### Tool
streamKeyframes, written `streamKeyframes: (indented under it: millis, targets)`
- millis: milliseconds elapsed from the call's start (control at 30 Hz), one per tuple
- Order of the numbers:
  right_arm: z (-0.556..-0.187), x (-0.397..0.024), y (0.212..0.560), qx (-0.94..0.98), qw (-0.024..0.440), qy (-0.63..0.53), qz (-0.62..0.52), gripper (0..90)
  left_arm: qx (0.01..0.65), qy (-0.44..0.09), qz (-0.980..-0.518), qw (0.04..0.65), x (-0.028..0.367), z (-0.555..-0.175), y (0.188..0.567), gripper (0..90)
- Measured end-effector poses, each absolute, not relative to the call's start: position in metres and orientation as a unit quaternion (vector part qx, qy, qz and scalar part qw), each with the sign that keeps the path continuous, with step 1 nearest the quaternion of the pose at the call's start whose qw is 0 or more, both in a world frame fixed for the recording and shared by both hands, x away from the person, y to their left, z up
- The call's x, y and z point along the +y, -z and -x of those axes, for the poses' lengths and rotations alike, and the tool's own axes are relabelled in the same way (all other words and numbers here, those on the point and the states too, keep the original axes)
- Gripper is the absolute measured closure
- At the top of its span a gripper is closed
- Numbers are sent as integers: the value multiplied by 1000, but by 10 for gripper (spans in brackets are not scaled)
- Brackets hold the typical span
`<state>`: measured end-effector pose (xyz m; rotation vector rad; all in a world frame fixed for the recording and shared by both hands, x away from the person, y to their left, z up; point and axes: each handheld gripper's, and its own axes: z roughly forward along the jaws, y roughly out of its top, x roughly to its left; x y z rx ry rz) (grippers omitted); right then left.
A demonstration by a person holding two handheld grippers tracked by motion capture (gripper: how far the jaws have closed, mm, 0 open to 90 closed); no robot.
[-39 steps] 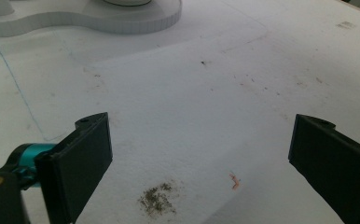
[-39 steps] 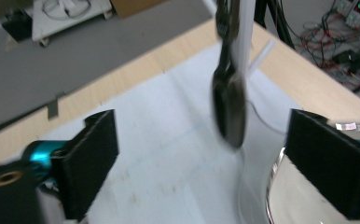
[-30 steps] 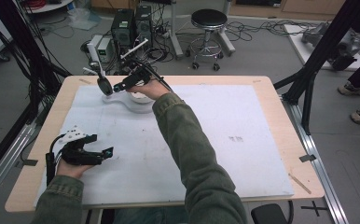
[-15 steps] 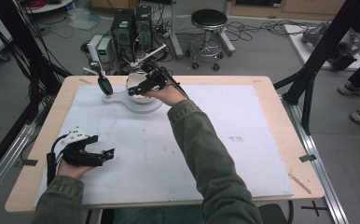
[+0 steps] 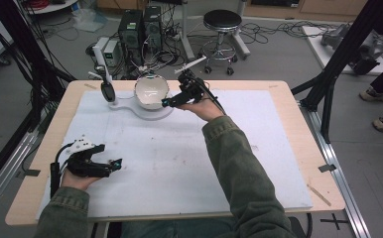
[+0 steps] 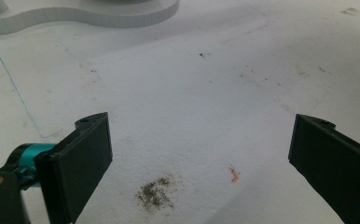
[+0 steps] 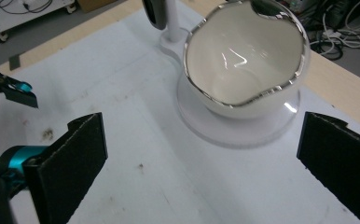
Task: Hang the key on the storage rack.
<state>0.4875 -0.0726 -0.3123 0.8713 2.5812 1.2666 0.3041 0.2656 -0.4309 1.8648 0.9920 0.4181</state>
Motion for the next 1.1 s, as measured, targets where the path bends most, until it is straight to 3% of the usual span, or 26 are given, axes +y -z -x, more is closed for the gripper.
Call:
streamKeyframes:
  millis: [1100]
  targets:
    - [-433, -162, 361, 842, 66, -406, -350, 5, 404, -167, -766, 470, 265, -303, 431, 66]
